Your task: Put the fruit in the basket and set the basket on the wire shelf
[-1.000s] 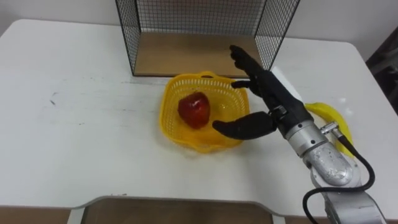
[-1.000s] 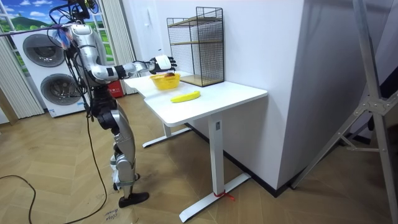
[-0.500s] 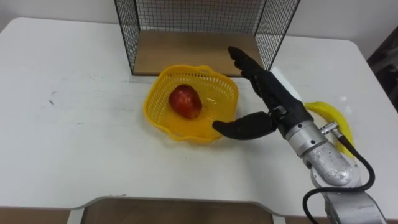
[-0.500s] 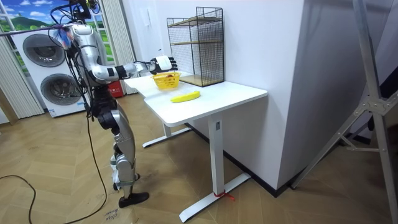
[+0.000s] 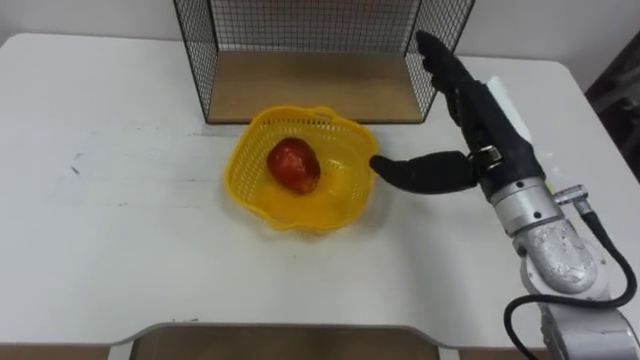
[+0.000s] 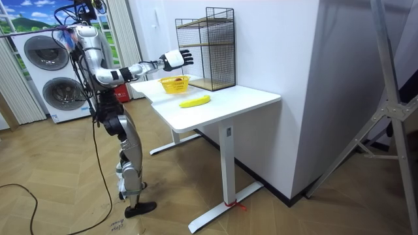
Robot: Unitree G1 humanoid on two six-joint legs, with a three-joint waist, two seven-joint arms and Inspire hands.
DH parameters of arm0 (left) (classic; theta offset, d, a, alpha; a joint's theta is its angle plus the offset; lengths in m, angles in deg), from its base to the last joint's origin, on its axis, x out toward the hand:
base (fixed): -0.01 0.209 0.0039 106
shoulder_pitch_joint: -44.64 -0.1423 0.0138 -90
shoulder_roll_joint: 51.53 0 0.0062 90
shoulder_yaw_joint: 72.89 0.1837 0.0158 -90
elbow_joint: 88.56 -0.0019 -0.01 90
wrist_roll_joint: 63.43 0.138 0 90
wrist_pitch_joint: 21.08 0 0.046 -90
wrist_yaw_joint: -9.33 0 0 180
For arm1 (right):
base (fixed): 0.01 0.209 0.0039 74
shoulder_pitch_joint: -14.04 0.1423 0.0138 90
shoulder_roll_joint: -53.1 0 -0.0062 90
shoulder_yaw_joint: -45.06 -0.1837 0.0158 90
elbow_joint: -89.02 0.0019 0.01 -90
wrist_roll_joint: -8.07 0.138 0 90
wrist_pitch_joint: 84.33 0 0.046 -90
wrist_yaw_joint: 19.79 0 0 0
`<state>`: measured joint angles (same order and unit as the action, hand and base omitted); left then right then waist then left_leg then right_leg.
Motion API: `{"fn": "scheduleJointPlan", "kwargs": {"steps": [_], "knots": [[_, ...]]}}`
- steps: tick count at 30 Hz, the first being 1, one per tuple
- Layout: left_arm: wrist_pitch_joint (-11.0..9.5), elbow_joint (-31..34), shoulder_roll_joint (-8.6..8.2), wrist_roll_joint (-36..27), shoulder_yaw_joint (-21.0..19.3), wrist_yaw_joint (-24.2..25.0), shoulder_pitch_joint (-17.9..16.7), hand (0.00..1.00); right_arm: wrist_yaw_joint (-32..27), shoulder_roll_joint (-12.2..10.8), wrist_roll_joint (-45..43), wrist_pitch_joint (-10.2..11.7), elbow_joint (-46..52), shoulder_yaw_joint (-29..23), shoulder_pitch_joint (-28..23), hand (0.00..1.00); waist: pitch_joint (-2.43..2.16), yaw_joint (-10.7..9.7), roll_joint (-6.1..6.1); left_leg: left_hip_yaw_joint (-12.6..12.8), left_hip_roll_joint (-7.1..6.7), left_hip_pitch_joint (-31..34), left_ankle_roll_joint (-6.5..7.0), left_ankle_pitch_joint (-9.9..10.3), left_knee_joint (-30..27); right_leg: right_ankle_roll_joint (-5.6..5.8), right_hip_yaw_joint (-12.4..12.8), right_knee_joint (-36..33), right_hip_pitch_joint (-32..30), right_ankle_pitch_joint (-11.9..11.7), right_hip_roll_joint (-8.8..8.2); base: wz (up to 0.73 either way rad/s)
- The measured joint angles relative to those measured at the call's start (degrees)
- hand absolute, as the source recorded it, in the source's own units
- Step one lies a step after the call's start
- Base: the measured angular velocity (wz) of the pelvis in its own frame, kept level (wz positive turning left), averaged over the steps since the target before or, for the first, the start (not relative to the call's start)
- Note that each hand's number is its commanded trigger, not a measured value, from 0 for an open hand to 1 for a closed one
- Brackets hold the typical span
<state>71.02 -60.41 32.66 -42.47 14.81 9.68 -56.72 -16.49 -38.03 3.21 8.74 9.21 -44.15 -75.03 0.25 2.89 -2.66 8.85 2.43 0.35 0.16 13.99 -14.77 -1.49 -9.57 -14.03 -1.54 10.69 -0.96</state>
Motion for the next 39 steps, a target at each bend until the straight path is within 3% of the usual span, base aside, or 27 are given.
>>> {"fn": "scheduleJointPlan", "kwargs": {"steps": [9, 14, 25, 30, 39], "knots": [[0.50, 1.88, 0.31, 1.15, -1.14, 0.02, -2.17, 0.00, -5.89, 0.09, 0.05, -0.02, -3.34, -4.92, -1.51, 0.00, -0.32, -1.39, -0.48, 0.22, 0.04, -0.20, 0.01, 0.01, -0.61, 0.04, 0.12, -0.40, 0.11, -0.04, -0.05, 0.00], [0.51, 2.41, 0.18, 1.16, -1.56, 0.02, -3.94, 0.00, -8.71, 0.07, 0.03, -0.01, -5.32, -7.37, -2.71, 0.00, -0.31, -1.82, -0.37, 0.22, 0.05, -0.86, 0.01, 0.01, -0.43, 0.04, 0.18, 0.18, 0.86, -0.04, 0.04, 0.00], [0.53, 5.29, 0.02, 1.10, -2.30, 0.01, -4.40, 0.00, -15.53, 0.12, 4.88, 0.09, -13.88, -10.54, -2.52, 0.00, -0.29, -2.49, -0.53, 0.37, -0.04, -1.38, 0.00, -0.02, 0.53, 0.09, 0.27, 0.13, 0.83, -0.04, 0.02, -0.01], [2.58, 7.05, -0.08, 1.12, -2.18, 0.01, -4.87, 0.00, -17.70, 0.13, 7.25, -0.66, -17.90, -11.10, -2.20, 0.00, -0.33, -2.54, -1.16, 0.51, -0.12, -1.93, -0.02, -0.09, 1.22, 0.12, 0.83, 0.32, 0.88, -0.02, 0.11, -0.06], [3.92, 7.08, -0.07, 1.22, -2.46, 0.01, -5.29, 0.00, -18.85, 0.60, 8.79, -0.80, -24.53, -11.17, 2.37, 0.00, -0.31, -2.63, -1.23, 0.28, -0.07, -1.71, -0.02, -0.09, 1.07, 0.12, 0.04, 0.50, 0.98, -0.05, 0.10, 0.01]]}}
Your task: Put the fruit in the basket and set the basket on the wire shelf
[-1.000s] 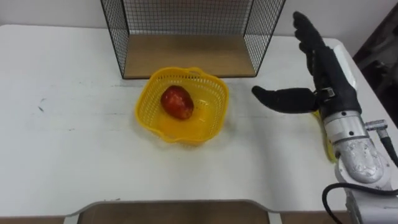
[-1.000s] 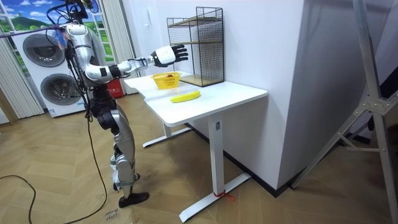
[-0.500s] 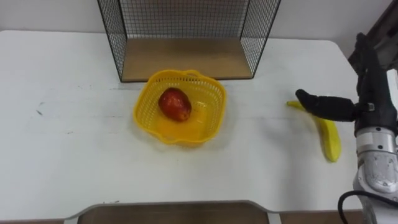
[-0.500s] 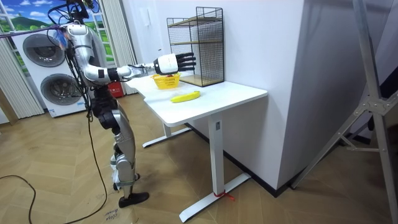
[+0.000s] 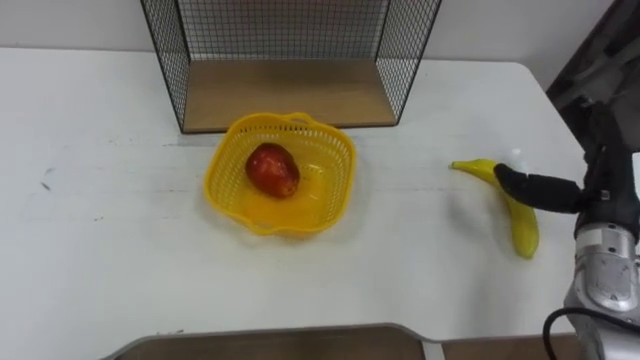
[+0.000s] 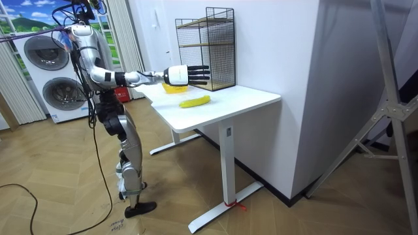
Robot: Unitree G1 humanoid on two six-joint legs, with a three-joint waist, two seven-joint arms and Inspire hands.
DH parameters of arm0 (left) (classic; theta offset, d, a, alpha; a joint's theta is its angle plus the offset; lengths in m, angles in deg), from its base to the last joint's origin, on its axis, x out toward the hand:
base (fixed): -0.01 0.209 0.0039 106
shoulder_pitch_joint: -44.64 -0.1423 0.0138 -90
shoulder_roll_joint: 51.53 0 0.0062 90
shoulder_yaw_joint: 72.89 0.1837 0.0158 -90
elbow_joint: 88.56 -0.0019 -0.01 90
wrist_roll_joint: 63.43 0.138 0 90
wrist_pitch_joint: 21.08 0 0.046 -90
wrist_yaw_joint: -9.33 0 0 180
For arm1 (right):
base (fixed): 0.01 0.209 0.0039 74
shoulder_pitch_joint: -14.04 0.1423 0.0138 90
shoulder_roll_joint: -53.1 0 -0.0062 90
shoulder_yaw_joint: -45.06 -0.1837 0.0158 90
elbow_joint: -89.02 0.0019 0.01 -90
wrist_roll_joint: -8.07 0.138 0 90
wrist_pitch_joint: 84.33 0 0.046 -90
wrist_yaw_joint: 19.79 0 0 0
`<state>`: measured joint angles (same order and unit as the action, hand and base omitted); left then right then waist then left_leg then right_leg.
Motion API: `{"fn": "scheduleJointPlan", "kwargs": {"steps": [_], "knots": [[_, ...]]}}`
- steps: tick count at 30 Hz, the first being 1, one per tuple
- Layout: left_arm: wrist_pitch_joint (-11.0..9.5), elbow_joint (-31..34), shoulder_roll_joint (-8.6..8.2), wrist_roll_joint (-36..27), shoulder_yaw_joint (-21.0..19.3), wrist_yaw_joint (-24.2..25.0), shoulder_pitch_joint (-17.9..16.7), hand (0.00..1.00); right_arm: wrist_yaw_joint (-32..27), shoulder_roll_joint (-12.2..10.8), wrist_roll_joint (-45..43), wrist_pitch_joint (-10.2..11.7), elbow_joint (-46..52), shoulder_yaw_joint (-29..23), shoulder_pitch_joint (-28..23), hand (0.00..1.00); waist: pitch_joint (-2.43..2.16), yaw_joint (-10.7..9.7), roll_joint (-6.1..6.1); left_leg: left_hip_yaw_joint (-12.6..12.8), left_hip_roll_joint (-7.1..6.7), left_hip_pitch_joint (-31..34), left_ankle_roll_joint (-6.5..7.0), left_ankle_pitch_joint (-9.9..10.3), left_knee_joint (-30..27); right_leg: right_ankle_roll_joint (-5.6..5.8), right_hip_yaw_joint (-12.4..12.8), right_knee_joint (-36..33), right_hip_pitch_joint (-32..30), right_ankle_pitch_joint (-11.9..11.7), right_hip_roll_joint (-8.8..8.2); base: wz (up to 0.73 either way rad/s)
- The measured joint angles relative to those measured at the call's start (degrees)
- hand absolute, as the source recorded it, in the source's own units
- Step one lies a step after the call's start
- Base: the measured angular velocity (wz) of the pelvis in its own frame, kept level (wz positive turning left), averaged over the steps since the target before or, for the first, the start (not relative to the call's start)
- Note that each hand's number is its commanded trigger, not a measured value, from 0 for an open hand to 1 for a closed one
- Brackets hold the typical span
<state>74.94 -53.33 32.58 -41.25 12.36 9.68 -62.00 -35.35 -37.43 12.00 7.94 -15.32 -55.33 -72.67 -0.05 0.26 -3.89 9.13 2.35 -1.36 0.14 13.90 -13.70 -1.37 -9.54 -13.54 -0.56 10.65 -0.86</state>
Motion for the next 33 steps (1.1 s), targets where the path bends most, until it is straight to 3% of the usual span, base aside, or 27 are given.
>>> {"fn": "scheduleJointPlan", "kwargs": {"steps": [7, 12, 20, 33], "knots": [[0.11, -0.19, -0.14, 2.01, -3.95, 0.01, -0.17, 0.00, 2.95, 2.12, 0.05, -1.22, -5.94, -0.13, 2.85, 0.00, -0.04, 0.53, 0.29, -0.46, -0.05, 0.30, 0.00, 0.00, -0.13, 0.00, -0.34, 0.00, -0.19, -0.01, -0.11, 0.03], [2.30, 0.11, -0.24, 2.67, -6.02, 0.37, -0.49, 0.00, 7.35, 3.45, -0.04, -3.94, -6.28, -0.18, 2.86, 0.00, -0.10, 1.53, 0.30, -0.47, -0.05, 0.29, 0.00, 0.00, -0.09, -0.01, -0.24, 0.00, -0.22, -0.01, -0.13, 0.00], [4.19, 2.29, -0.24, 2.73, -6.24, 0.86, -0.91, 0.00, 11.60, 3.54, -0.25, -7.44, -7.56, 0.20, 3.19, 0.00, -0.30, 2.04, -0.25, -0.43, -0.04, 0.17, 0.00, 0.00, -0.26, -0.01, -0.13, -0.13, -0.13, 0.00, -0.16, 0.00], [5.69, 1.92, -0.24, 2.72, -6.22, 0.87, -0.91, 0.00, 16.16, 4.48, -1.78, -9.42, -14.77, 0.20, 5.39, 0.00, -0.12, 3.04, -0.74, -1.42, -0.09, 0.25, 0.00, 0.00, -0.85, -0.05, -0.17, -0.10, -0.14, 0.03, -0.16, 0.00]]}}
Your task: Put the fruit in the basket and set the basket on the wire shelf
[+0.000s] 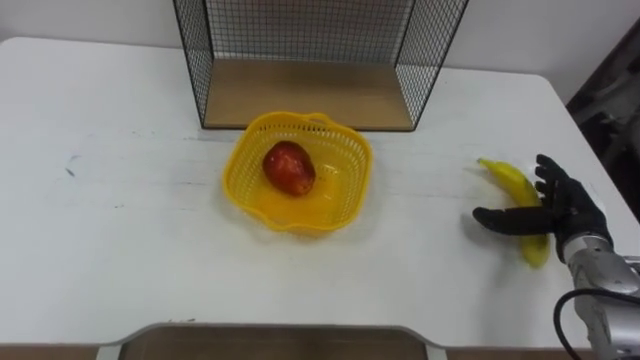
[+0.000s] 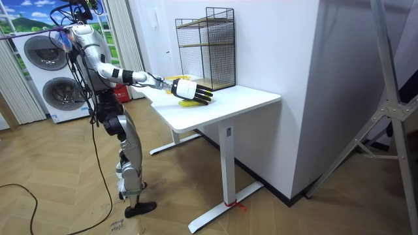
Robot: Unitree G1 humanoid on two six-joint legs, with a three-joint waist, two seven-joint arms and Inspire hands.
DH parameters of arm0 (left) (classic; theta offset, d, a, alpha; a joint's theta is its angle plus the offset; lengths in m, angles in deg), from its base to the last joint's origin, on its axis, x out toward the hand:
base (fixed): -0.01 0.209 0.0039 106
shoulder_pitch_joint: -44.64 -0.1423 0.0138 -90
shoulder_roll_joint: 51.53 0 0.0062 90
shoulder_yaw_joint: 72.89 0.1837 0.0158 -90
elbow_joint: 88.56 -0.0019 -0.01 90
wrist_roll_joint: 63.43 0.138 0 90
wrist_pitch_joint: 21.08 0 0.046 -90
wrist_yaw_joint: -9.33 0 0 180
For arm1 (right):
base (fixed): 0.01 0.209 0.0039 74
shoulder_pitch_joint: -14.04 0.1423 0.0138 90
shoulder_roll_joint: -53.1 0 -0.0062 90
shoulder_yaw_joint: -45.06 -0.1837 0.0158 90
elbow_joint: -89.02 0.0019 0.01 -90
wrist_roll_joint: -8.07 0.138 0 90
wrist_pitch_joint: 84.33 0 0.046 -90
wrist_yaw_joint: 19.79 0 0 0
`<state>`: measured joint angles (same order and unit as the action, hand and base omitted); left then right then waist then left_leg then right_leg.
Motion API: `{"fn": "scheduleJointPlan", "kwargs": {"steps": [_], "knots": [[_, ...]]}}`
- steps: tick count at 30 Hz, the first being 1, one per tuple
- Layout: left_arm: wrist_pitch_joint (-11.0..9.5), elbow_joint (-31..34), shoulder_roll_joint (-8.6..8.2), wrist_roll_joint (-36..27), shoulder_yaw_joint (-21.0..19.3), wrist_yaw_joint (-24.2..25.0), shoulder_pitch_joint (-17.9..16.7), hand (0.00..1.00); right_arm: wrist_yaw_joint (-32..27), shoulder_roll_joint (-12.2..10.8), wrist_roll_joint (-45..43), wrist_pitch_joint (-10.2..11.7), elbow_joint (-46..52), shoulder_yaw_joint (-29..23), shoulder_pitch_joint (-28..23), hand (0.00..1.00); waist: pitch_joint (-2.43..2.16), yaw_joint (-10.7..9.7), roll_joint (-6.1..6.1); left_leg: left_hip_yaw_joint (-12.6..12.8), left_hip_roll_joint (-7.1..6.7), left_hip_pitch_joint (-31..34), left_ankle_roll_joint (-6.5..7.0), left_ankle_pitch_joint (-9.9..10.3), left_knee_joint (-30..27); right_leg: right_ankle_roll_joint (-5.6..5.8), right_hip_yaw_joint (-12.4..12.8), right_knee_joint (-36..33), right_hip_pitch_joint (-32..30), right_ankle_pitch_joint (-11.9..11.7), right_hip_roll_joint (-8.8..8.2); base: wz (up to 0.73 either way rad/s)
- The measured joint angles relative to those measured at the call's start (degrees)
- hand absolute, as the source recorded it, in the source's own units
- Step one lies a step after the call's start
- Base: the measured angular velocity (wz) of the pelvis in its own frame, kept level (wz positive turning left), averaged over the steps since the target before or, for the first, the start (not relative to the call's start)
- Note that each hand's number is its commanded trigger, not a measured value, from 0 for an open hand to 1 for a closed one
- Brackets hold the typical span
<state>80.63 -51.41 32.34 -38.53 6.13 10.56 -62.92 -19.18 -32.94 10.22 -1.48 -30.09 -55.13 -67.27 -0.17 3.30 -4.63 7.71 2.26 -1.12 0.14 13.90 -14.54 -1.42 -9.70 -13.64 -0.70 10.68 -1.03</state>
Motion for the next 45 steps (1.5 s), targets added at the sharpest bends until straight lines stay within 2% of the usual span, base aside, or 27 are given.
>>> {"fn": "scheduleJointPlan", "kwargs": {"steps": [13, 18, 19, 20, 21, 22, 25, 30, 37, 45], "knots": [[0.01, 0.00, 0.00, -0.07, 0.00, 0.00, 0.01, 0.00, 0.50, 0.03, -0.19, 0.00, -0.28, -0.01, 0.00, 0.00, 0.06, 0.02, -0.05, -0.25, 0.00, -0.09, 0.00, 0.00, -0.10, -0.01, -0.35, 0.07, 0.64, 0.01, -0.04, 0.00], [0.19, 0.00, 0.00, -0.37, 0.00, -0.11, -0.07, 0.00, 0.83, 0.23, -0.98, 0.21, -1.62, -0.21, 0.04, 0.00, 0.15, -0.44, -0.04, -1.13, 0.00, -0.08, 0.00, 0.00, -0.39, 0.01, -1.37, 0.62, 1.44, 0.03, -0.22, 0.09], [0.34, 0.00, 0.00, -0.46, 0.00, -0.21, -0.10, 0.00, 0.86, 0.23, -1.39, 0.18, -1.71, -0.21, 0.03, 0.10, 0.15, -0.63, -0.04, -1.62, 0.00, -0.08, 0.00, 0.00, -0.46, 0.02, -1.72, 1.01, 1.76, 0.03, -0.26, 0.24], [0.52, 0.01, 0.00, -0.48, 0.00, -0.35, -0.15, 0.00, 0.85, 0.23, -2.01, 0.13, -1.98, -0.19, 0.03, 0.63, 0.16, -1.14, 0.03, -1.74, -0.01, -0.09, 0.00, 0.01, -0.68, 0.09, -2.01, 1.03, 1.79, 0.11, -0.34, 0.19], [0.53, 0.01, 0.00, -0.57, 0.04, -0.38, -0.25, 0.00, 0.83, 0.23, -2.36, 0.13, -2.22, -0.18, 0.05, 0.75, 0.15, -1.19, 0.07, -1.71, -0.01, -0.16, 0.01, 0.01, -0.76, 0.12, -2.09, 1.05, 1.80, 0.20, -0.41, 0.12], [0.53, 0.01, 0.00, -0.56, 0.05, -0.38, -0.28, 0.00, 0.81, 0.23, -2.48, 0.14, -2.27, -0.19, 0.05, 1.00, 0.14, -1.26, 0.09, -1.81, -0.02, -0.16, 0.01, 0.01, -0.80, 0.12, -2.19, 1.04, 1.81, 0.22, -0.44, 0.05], [0.52, 0.01, 0.00, -0.53, 0.07, -0.39, -0.23, 0.00, 0.51, 0.45, -4.22, 0.14, -2.73, -0.24, 0.57, 1.00, 0.07, -1.47, 0.20, -1.99, -0.02, -0.06, 0.01, 0.01, -0.88, 0.11, -2.60, 0.98, 1.80, 0.22, -0.52, 0.02], [0.60, 0.00, 0.03, -0.46, 0.45, -0.38, -0.01, 0.00, 0.20, 2.68, -11.70, 0.11, -6.12, -0.16, 2.73, 1.00, -0.15, -1.30, 0.25, -1.71, -0.03, -0.02, 0.00, 0.01, -0.80, 0.08, -2.52, 0.86, 1.75, 0.24, -0.45, 0.00], [1.57, 0.03, 0.13, -0.51, 0.44, -0.37, 0.03, 0.00, 0.32, 2.91, -13.69, -0.19, -6.40, -0.18, 2.75, 1.00, -0.41, -1.31, -0.36, -1.71, -0.03, 0.36, 0.00, 0.00, -0.78, 0.08, -2.54, 0.48, 1.71, 0.23, -0.42, 0.00], [1.85, -0.13, 0.38, -0.51, 0.43, 0.27, 0.28, 0.00, 1.98, 2.91, -13.71, -1.10, -7.52, -0.18, 2.80, 1.00, -0.01, -1.16, -1.18, -1.67, -0.04, 0.34, 0.00, 0.00, -0.97, 0.04, -2.26, 0.20, 1.67, 0.27, -0.42, 0.00]]}}
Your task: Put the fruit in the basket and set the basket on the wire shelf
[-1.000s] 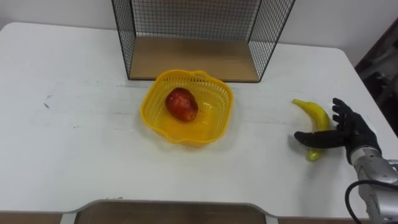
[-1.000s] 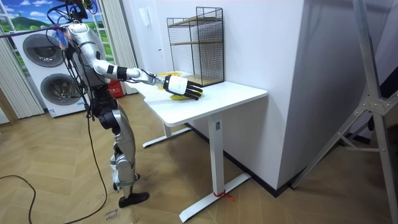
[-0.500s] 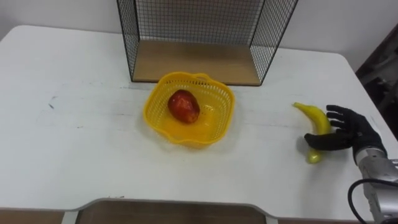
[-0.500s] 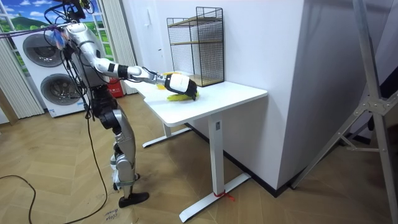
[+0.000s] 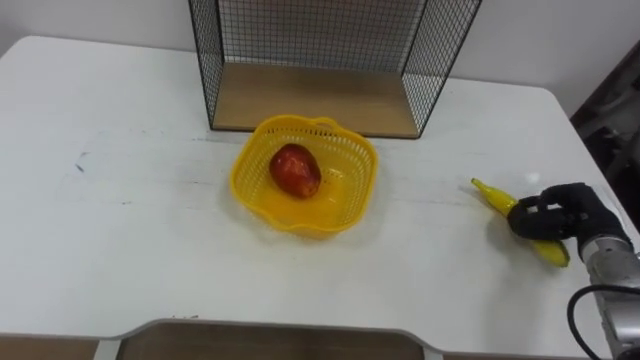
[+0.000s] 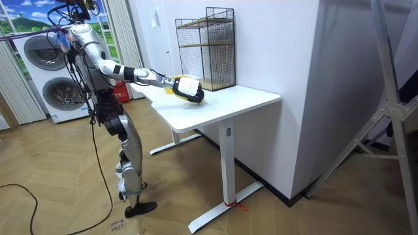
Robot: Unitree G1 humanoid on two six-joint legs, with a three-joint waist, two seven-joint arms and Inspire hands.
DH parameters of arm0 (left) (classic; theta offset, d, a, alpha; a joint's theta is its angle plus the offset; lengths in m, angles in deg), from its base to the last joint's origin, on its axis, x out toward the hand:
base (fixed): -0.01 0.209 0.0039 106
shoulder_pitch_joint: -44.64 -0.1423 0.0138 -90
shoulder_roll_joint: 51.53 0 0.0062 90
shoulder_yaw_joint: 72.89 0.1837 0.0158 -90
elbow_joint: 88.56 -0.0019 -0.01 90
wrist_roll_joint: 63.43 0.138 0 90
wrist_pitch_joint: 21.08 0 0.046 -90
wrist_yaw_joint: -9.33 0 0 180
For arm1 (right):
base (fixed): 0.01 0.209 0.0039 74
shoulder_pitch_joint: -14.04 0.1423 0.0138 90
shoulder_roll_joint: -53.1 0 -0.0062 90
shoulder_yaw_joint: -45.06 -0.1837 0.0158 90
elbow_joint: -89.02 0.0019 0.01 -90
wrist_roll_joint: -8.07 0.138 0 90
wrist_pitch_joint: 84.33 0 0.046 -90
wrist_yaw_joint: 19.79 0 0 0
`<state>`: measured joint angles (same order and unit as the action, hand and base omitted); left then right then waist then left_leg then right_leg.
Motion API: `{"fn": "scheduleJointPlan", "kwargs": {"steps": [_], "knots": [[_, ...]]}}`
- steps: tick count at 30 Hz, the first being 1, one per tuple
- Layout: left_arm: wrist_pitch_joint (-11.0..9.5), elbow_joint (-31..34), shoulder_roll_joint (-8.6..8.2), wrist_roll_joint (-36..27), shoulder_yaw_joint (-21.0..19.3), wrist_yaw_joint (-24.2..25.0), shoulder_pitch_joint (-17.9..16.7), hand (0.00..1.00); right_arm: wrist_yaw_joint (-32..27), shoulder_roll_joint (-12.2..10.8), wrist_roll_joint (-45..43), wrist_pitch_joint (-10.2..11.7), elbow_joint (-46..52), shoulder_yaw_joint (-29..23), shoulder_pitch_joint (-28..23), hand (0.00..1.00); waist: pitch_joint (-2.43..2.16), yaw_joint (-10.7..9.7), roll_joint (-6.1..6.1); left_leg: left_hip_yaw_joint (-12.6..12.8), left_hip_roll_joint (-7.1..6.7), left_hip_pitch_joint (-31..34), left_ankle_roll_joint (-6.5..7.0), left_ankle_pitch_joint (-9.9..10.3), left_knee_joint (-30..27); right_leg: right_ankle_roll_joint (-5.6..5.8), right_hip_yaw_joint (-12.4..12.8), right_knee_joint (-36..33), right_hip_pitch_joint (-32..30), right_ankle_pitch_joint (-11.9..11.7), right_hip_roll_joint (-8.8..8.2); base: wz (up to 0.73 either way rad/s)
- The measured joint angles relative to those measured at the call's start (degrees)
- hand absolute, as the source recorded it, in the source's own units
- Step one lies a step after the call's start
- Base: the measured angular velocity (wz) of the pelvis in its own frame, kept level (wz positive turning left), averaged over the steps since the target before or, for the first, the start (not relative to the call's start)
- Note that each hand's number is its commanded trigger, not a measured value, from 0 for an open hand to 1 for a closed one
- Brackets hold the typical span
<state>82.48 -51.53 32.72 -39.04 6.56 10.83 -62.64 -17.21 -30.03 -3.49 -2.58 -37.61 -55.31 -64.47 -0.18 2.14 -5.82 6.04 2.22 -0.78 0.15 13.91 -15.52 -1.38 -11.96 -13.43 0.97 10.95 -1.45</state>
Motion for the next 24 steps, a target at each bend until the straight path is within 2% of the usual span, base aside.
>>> {"fn": "scheduleJointPlan", "kwargs": {"steps": [4, 17, 22, 24], "knots": [[0.21, -0.19, -0.02, -0.01, 0.02, 0.46, -0.03, 0.00, 0.13, 0.00, -0.03, -0.48, -0.79, 0.00, 0.89, 1.00, 0.05, 0.06, -0.26, 0.03, 0.02, 0.13, 0.00, 0.00, -0.12, 0.00, 0.16, -0.12, -0.21, 0.01, 0.00, 0.00], [0.15, 0.00, 0.02, 0.02, 0.27, 0.10, 1.00, 0.00, 0.05, -0.01, 0.02, -0.64, 0.27, 0.11, 1.22, 1.00, -0.09, 0.02, 0.20, 0.28, 0.04, 0.30, 0.00, 0.01, -0.08, 0.00, 0.23, -0.36, -0.82, -0.01, 0.01, 0.00], [0.10, 0.36, 0.01, 0.02, 0.69, 0.10, 1.63, 0.00, 0.13, -0.54, -0.02, -1.83, 6.04, 0.82, 1.04, 1.00, -0.46, 0.09, 1.17, 1.71, 0.05, 0.08, 0.00, 0.00, 0.23, -0.11, 1.13, -1.56, -1.69, 0.09, 0.00, -0.15], [-0.24, 0.18, 0.04, 0.20, 0.65, 0.10, 1.66, 0.00, 0.10, -0.58, -0.07, -1.90, 10.34, 2.40, 0.70, 1.00, -0.43, 0.29, 1.27, 2.07, 0.03, -0.06, -0.02, -0.02, 0.40, -0.14, 1.59, -1.75, -1.92, 0.10, 0.15, -0.13]]}}
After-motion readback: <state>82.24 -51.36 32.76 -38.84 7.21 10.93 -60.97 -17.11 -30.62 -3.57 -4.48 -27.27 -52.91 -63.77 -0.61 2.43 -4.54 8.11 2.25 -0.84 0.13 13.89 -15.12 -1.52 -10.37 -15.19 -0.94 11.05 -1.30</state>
